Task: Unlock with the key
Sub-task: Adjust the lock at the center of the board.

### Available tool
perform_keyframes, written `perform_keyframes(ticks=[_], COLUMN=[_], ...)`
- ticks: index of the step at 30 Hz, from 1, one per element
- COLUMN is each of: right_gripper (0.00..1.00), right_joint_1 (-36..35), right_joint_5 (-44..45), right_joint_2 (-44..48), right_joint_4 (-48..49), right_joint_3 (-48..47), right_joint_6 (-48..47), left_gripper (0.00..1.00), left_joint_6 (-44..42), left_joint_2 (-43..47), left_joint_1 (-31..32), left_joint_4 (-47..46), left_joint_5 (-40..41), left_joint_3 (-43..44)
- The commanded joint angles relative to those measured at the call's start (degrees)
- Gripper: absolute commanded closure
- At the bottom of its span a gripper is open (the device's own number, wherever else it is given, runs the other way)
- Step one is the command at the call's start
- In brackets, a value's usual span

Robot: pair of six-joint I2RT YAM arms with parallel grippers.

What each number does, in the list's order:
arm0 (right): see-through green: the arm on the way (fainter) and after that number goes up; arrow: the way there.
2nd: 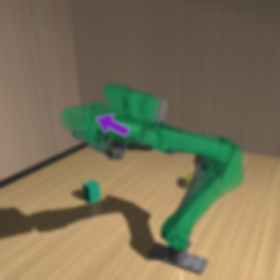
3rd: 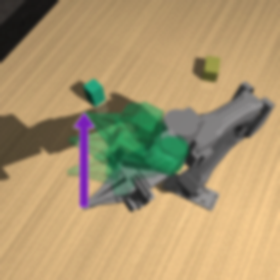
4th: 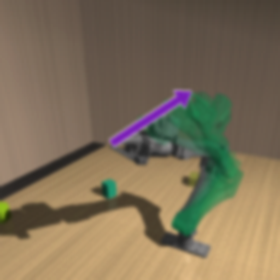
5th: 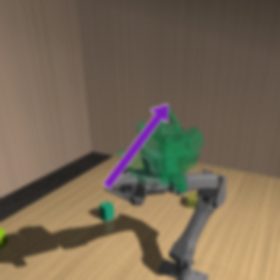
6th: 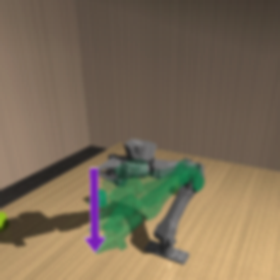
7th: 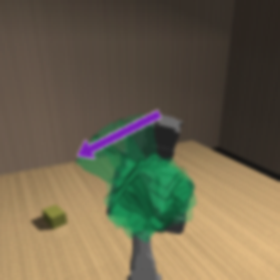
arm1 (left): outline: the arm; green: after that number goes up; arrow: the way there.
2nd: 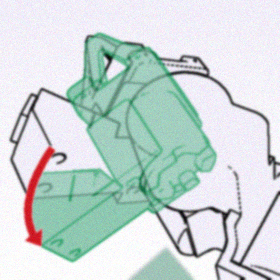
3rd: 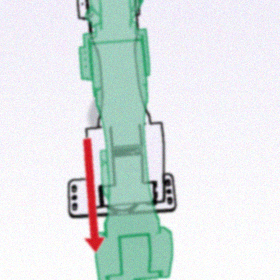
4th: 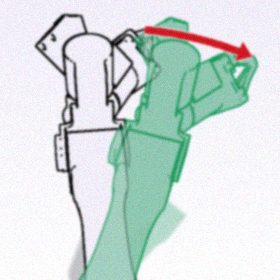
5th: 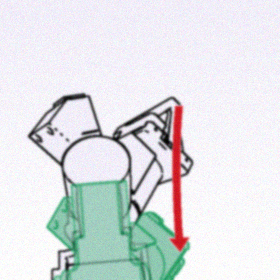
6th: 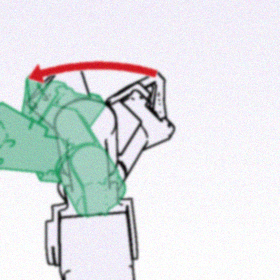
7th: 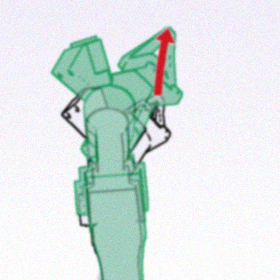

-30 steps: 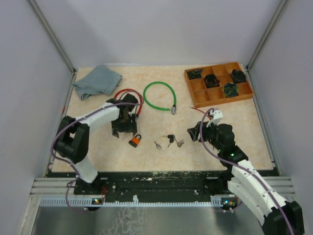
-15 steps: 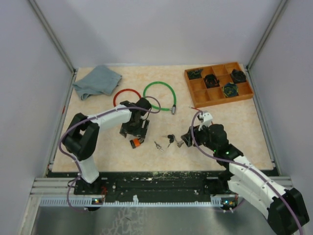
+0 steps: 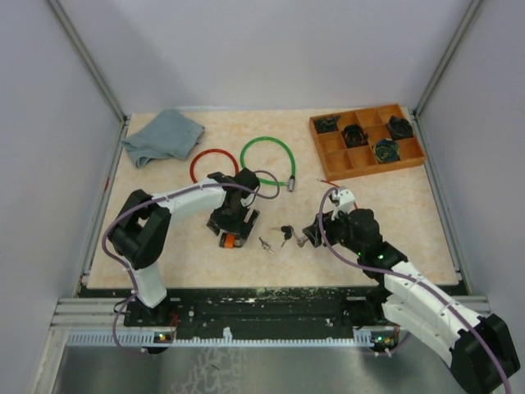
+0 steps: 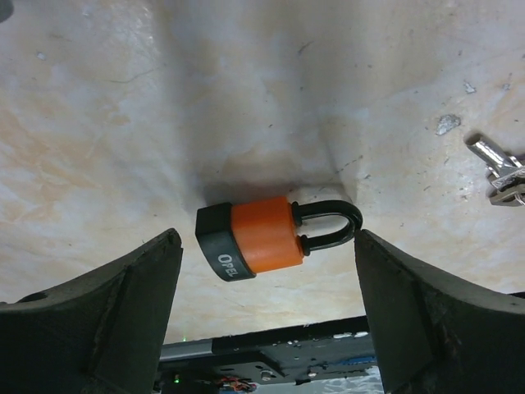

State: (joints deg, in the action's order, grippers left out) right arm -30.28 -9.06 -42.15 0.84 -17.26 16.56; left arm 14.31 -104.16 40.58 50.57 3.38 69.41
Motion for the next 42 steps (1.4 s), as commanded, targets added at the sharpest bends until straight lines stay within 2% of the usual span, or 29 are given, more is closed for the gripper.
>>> perform_keyframes(ticks=[1, 7, 11, 17, 20, 25, 29, 34, 37, 42], right_gripper=[0.4, 0.4, 0.4, 0.4, 0.4, 0.4, 0.4, 0.4, 0.4, 0.4], right_joint_1=[-1.0, -1.1, -1.2, -1.3, -1.3, -1.4, -1.5, -1.6, -1.6, -1.6], right_joint_5=[0.3, 0.3, 0.6, 0.8, 0.8, 0.5, 0.6, 0.6, 0.6, 0.2], right_joint_2=[0.1, 0.4, 0.8, 0.7, 0.5, 0.8, 0.8, 1.1, 1.1, 0.9], right_joint_4=[2.5, 2.1, 2.1, 2.4, 2.4, 2.4, 2.8, 3.1, 2.7, 3.9], right_joint_3=[-1.7, -1.8, -1.6, -1.5, -1.4, -1.3, -0.9, -0.6, -1.0, -0.2], right_joint_6=[-0.7, -0.5, -0.5, -0.7, -0.7, -0.6, -0.6, -0.6, -0.7, -0.8], left_gripper=[0.1, 0.12, 0.12, 0.12, 0.12, 0.09, 0.06, 0.06, 0.06, 0.06], left_joint_6=[1.1, 13.5, 21.2, 25.3, 23.5, 14.4, 4.2, -2.5, -5.7, -6.5], left_joint_2=[0.3, 1.0, 6.6, 13.5, 12.2, 7.8, 3.3, -3.6, -4.6, -6.0], left_joint_1=[0.6, 0.5, 0.7, 4.9, 7.7, 8.0, 8.5, 9.6, 10.3, 10.4], left_joint_4=[0.5, 1.6, -1.3, -8.7, -6.9, 5.7, 7.7, 6.1, 5.3, 6.5], left_joint_5=[-2.7, -3.7, -8.9, -17.1, -14.0, 6.5, 15.3, 15.9, 16.2, 19.8], left_joint_3=[0.0, -2.2, -7.1, -10.3, -7.3, 1.3, 4.3, 6.9, 7.0, 6.8])
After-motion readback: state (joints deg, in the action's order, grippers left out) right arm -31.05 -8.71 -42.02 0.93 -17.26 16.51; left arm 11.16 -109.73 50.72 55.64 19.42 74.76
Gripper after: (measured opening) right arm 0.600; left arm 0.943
